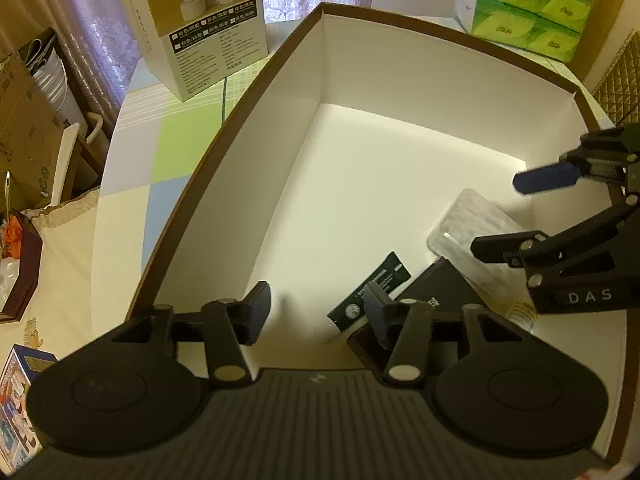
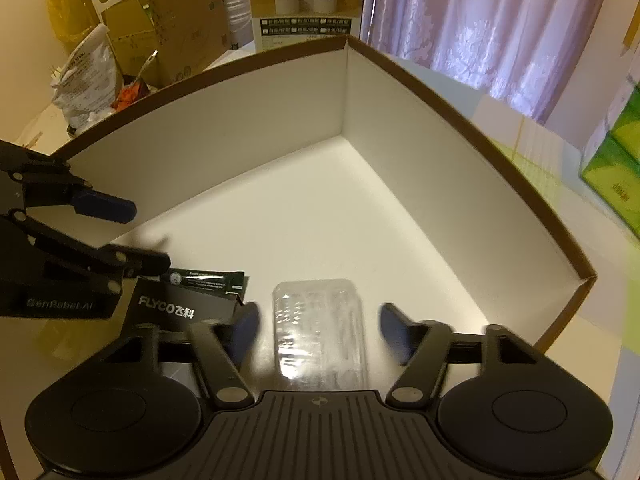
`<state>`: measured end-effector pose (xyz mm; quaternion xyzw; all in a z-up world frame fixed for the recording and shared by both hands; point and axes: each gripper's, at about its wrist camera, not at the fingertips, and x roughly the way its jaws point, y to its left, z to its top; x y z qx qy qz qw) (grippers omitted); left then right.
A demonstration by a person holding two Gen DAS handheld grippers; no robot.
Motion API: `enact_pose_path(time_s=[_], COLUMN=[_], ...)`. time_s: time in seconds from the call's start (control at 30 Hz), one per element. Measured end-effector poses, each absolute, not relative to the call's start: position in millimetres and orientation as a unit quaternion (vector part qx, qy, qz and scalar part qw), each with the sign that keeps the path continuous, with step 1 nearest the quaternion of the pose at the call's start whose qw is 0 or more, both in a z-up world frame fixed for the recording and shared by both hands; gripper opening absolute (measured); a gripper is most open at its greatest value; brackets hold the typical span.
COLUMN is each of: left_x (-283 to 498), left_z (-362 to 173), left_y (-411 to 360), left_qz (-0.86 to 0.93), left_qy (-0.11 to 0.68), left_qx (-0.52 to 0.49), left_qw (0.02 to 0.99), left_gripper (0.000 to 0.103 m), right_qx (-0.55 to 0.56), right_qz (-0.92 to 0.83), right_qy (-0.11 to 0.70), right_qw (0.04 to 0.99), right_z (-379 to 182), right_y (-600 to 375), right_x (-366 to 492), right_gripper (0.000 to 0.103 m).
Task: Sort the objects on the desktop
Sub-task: 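Open the left tool dropping the lip gel while the right tool releases the floss case, then withdraw both tools from the box back toward the remaining objects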
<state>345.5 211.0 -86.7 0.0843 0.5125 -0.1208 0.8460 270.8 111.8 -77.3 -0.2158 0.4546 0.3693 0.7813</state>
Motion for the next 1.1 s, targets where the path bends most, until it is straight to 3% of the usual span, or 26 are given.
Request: enact_pose_path(time_s=[0.2,0.47,0.7,1.1], left_x=[338,327,310,270], left_z=[-81,-69,-49,-14], left_y=[208,207,207,201], left_qz=[-0.126,-0.125,-0.122,-0.103], left_qy=[0.506,0.496,0.479,0.449], left_qx=[0.082,0.075,0.063,0.063], left_qw=[0.849,0.856,0.867,0.885], left_gripper=[0.064,0.07,0.082,0.09], right_qx=[-0.216,-0.216,-0.207,-0.195], right_qz=[0.369,0.376,0.391,0.397], right_qy=[0.442,0.426,0.399,0.37], right_qw=[0.789,0.794,0.803,0.817], right_z=[-71,-59,-43,-18], right_y=[109,103,85,55], right_x=[267,259,238,200], right_gripper=[0.079,0.086,0.101,0.101])
